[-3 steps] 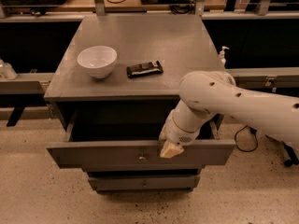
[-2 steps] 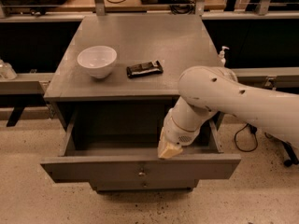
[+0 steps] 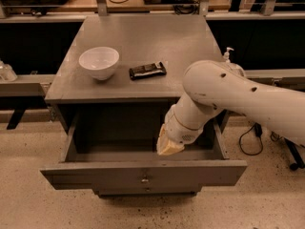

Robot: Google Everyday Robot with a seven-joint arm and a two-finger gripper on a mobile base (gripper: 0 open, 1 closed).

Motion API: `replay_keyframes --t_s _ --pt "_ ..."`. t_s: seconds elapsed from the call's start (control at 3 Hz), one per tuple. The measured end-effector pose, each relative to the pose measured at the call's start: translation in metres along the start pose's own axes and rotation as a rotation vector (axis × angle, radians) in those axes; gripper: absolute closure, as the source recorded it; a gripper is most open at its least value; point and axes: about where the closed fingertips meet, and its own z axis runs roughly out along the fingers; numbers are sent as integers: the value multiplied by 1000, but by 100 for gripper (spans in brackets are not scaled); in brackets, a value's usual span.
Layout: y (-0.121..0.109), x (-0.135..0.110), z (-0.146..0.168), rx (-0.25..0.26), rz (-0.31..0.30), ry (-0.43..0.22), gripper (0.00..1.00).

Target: Open top drawer

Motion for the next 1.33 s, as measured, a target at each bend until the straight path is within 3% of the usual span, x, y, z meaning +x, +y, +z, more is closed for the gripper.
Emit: replay_keyframes --t_s 0.67,1.0,1.33 --pt "-54 11 34 57 -14 92 100" --pt "-62 25 64 45 7 141 100" --pt "-51 30 89 -8 35 148 100"
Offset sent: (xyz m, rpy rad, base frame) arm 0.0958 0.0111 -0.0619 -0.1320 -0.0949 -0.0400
